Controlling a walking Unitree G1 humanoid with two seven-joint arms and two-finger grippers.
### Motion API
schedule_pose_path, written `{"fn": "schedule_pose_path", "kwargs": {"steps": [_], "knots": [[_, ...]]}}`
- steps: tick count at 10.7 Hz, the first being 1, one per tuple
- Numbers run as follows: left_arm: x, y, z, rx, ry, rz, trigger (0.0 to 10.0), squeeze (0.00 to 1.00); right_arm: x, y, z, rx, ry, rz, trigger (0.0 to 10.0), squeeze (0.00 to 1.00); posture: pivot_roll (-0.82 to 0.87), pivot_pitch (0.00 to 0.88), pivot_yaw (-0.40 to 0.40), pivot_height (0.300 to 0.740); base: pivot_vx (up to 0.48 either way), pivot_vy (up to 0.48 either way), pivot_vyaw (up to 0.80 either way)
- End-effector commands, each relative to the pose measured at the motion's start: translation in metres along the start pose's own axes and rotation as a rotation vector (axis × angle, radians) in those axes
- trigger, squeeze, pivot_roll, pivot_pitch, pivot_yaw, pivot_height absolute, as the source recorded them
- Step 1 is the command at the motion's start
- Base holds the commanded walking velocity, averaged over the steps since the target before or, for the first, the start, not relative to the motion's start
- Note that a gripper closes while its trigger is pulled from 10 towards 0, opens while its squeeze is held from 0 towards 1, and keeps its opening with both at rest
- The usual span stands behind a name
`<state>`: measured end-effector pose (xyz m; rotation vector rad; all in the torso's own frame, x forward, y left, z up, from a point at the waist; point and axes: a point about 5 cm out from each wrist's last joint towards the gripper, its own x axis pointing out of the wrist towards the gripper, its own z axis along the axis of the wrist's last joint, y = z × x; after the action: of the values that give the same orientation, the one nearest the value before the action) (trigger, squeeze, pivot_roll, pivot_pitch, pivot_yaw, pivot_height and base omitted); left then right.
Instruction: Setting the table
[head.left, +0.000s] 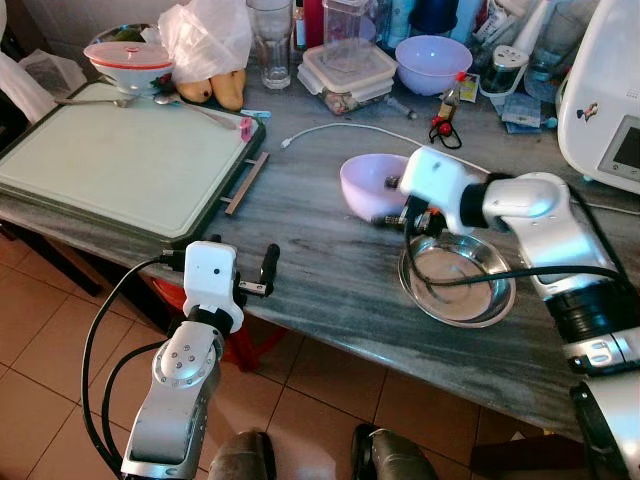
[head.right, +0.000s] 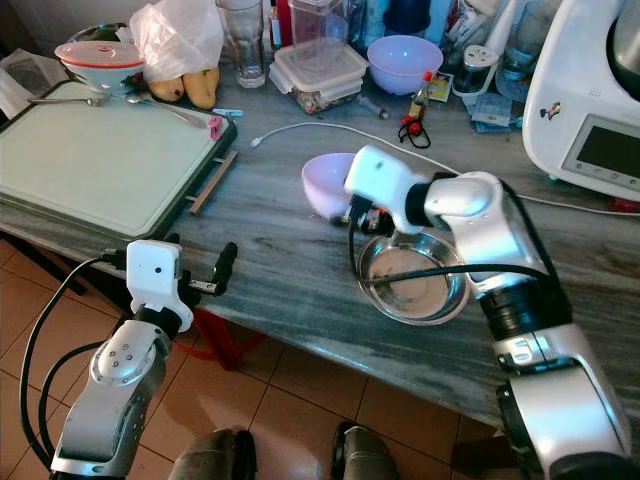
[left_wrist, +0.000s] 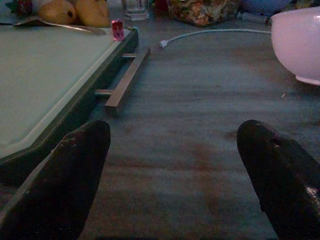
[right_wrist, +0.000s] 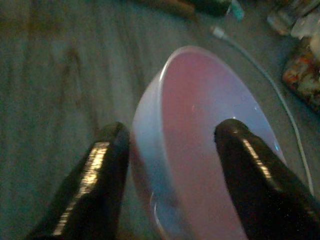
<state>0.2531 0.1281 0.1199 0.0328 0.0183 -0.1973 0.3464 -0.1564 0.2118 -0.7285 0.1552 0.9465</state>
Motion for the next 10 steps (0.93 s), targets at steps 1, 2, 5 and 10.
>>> {"fn": "schedule_pose_path", "kwargs": {"steps": [1,2,5,10], "knots": [[0.000,0.001,-0.003,0.006,0.011,0.003,10.0,0.00,0.000,0.006,0.002,0.029,-0.030,0.004,10.0,1.00,-0.01,0.100,0.003,0.740,0.000,0.000,0.00],[0.000,0.001,-0.004,0.003,0.012,0.002,10.0,0.00,-0.002,0.015,-0.001,0.045,-0.047,-0.002,10.0,1.00,-0.01,0.100,0.002,0.740,0.000,0.000,0.00],[-0.004,0.003,-0.006,-0.002,0.020,0.004,10.0,0.00,-0.010,0.022,0.004,0.143,-0.145,-0.095,10.0,1.00,-0.01,0.102,-0.002,0.740,0.000,0.000,0.00],[-0.007,0.011,-0.005,-0.055,0.030,0.121,10.0,0.00,-0.034,0.065,-0.005,0.424,-0.351,-0.752,10.0,1.00,-0.01,0.114,0.006,0.740,0.000,0.000,0.00]]}}
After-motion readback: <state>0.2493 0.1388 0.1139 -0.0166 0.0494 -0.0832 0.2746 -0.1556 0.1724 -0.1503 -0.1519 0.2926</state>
